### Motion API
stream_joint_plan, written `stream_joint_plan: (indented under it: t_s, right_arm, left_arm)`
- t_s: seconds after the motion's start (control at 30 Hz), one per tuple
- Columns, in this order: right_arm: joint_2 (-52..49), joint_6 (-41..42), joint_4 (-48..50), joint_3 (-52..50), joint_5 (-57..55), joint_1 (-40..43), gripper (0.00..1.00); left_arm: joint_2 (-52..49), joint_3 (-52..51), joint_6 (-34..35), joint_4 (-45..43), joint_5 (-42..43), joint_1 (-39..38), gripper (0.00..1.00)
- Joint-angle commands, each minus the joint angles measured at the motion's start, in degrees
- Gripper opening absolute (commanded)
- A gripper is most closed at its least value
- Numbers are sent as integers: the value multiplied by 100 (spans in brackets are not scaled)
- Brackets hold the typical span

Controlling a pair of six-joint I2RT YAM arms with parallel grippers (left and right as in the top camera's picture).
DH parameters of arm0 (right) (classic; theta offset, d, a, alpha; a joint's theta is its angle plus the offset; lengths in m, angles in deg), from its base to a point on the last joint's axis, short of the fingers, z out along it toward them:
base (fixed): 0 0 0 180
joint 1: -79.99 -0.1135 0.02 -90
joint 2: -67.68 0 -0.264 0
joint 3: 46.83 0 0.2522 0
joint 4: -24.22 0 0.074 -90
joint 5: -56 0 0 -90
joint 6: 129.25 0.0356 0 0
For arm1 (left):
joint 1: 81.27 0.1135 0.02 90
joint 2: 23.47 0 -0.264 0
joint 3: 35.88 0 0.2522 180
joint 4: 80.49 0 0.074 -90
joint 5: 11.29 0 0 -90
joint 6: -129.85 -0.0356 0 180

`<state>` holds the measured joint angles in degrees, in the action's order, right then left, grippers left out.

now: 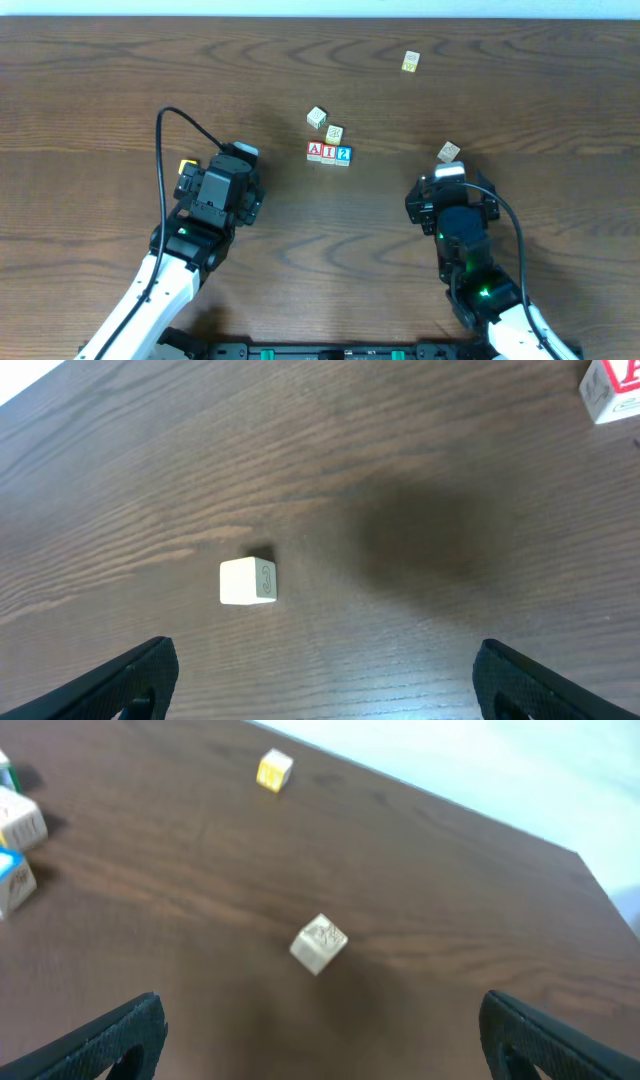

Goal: Spell out Ai2

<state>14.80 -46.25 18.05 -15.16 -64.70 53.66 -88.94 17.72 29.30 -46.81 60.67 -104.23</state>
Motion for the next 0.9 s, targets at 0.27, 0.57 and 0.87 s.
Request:
stream_joint_plan:
  t_s: [0.27,0.57,0.87]
  right_arm:
    - [426,-79,-973,-59,-74,20,99]
    - [2426,-79,-1687,-442,-74,179,99]
    - [4129,-79,-1773,-1147,-76,763,99]
  left_arm:
    - [391,-37,-61,302,-13,-35,95]
    - [2535,-699,-61,516,-13,-31,95]
    - [4199,-1764,-61,1132,-13,-31,95]
